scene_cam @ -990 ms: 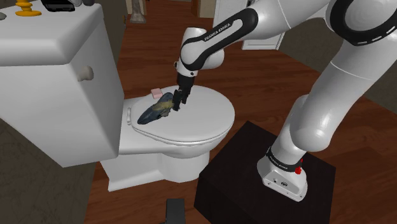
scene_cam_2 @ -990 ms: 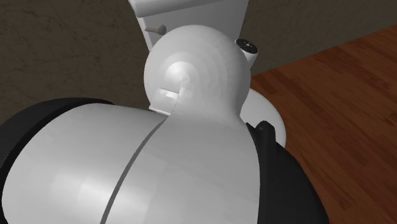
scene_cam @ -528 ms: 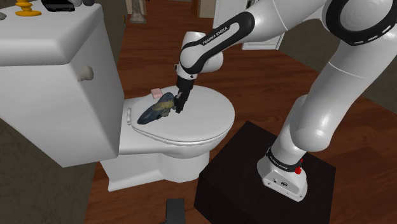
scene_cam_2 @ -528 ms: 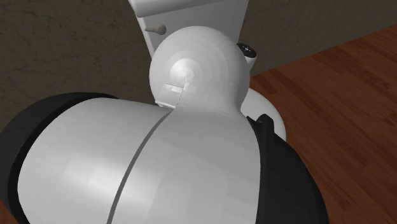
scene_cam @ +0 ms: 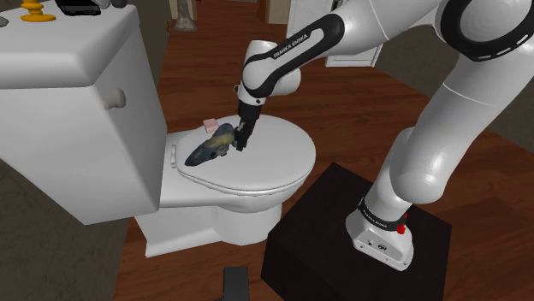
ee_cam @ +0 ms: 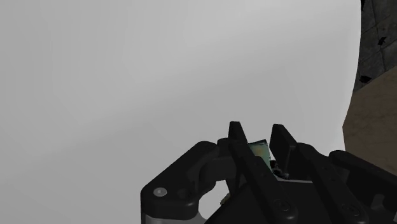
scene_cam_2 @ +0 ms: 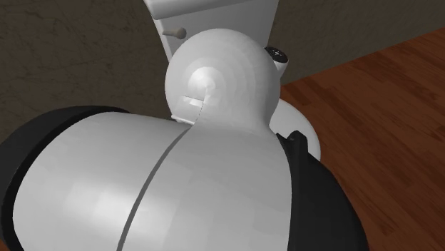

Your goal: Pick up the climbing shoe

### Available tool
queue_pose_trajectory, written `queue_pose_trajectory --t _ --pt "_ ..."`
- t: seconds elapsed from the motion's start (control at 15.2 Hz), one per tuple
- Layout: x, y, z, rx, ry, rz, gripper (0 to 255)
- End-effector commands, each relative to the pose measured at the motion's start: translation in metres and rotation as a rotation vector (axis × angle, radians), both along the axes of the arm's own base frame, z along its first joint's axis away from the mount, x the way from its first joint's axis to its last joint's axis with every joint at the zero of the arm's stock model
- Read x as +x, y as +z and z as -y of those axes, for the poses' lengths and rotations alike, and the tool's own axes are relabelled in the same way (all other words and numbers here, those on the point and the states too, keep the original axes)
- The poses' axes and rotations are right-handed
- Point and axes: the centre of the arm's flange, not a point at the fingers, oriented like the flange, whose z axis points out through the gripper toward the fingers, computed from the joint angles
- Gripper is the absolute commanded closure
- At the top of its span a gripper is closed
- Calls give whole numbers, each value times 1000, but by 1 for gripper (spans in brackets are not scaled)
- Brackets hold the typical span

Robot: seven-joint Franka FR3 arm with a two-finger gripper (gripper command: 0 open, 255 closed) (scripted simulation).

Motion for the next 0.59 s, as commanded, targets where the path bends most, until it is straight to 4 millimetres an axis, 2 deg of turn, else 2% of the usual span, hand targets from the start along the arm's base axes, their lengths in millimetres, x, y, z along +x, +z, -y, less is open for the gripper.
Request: queue_pose_trajectory --t 0.0,0.53 --pt "0 10 0 0 0 0 255" --pt "0 52 0 0 0 0 255"
